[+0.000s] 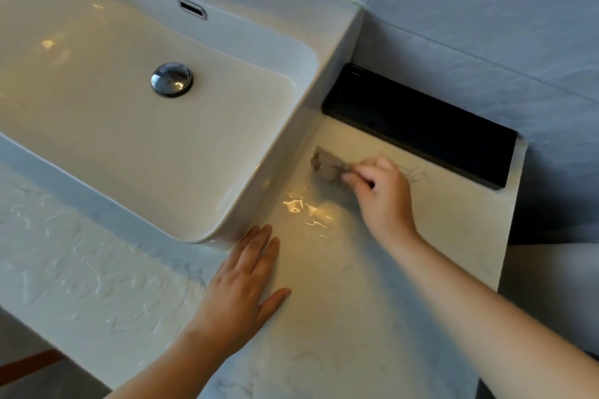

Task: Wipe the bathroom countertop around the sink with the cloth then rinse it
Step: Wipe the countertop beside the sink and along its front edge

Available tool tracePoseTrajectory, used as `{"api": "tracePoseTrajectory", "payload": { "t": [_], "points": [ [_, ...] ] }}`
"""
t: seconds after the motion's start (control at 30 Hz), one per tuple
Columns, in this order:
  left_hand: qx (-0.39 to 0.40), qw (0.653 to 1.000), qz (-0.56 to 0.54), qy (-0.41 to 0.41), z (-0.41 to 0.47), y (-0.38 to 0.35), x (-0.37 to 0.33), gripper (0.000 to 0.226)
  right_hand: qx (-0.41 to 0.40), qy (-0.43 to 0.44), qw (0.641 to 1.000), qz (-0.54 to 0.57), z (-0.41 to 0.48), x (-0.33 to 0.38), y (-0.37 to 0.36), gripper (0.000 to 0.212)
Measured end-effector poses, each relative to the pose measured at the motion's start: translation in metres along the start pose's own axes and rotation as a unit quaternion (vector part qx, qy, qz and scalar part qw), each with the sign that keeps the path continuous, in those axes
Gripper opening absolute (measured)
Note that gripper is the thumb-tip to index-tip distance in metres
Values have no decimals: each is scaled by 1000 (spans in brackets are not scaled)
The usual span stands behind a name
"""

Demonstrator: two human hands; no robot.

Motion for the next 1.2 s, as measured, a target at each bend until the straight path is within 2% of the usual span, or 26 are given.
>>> {"api": "tracePoseTrajectory", "payload": {
  "t": [0.17,0.37,0.6,0.7,0.87,1.0,1.2],
  "points": [
    [-14,1000,18,-2,1,3,1,76,-55,-10,996,-67,74,-16,-8,18],
    [-17,999,32,4,5,8,-2,75,-70,-18,994,-87,69,-21,-33,23],
    [1,1000,14,5,3,12,-2,76,6,53,995,-87,18,-4,-46,25],
    [-7,999,-45,13,-5,13,0,76,37,79,992,-87,-8,3,-49,25],
    [-43,996,-75,-24,-24,24,14,61,140,94,985,-30,-35,15,-39,14],
    [-75,995,-53,-42,-30,25,36,51,36,86,995,-37,-17,26,-17,12],
    [-67,995,-46,-58,-37,12,48,50,-82,23,990,-111,59,10,-19,19]
  ]
}}
Point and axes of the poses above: each hand's wrist, its own z-axis towards the middle knuckle, its own y-axis out of the back of the hand, x = y × z, the point moved 3 cm from there along z, towards the middle knuckle, and after that the axes turned 1 degree about -y, right-handed, at the moved point
